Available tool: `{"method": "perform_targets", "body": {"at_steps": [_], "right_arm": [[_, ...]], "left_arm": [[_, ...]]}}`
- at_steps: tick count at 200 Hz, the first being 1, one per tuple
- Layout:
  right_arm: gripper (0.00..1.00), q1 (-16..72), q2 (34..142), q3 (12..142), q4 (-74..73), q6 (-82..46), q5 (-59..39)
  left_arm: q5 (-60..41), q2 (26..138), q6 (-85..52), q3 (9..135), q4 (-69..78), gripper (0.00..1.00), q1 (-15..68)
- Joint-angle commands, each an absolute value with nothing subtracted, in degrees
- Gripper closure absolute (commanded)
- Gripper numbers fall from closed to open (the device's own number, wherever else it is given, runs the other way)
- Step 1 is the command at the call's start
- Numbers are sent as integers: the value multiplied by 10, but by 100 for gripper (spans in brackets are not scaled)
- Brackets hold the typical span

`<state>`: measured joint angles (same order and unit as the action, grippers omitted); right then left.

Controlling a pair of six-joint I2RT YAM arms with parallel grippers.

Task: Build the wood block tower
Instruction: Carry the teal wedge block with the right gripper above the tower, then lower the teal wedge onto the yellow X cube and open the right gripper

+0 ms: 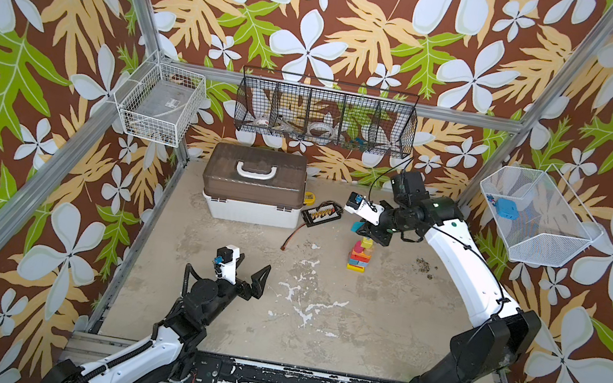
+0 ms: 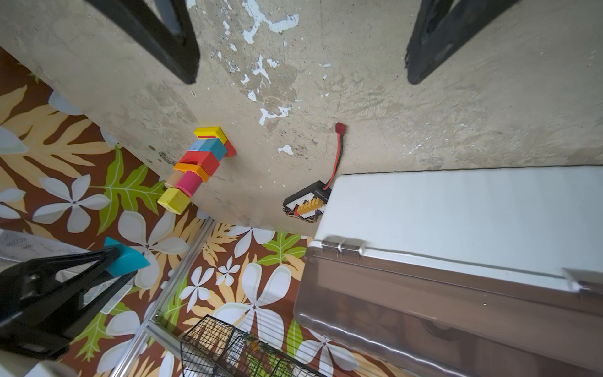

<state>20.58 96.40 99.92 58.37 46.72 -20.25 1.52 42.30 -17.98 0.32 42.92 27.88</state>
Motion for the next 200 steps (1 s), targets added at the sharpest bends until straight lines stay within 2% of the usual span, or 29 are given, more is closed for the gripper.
{"method": "perform_targets", "body": {"at_steps": [1,23,35,108,141,200], "right_arm": [[100,183,962,993,587,513,-258],[93,159,968,991,586,522,-285],[100,156,971,983,600,556,-297],[100,154,979,946,580,618,-259],[100,136,991,948,579,627,-296],[100,133,1021,966,587,633,-302]], "left_arm": [[-8,419,-171,-9,461,0,279],[-2,409,-170,-14,462,0,279],[1,407,-171,-15,461,0,279],[1,415,-171,-14,464,0,279],[4,416,-172,-14,464,0,279],[8,422,-172,-12,465,0,279]]}}
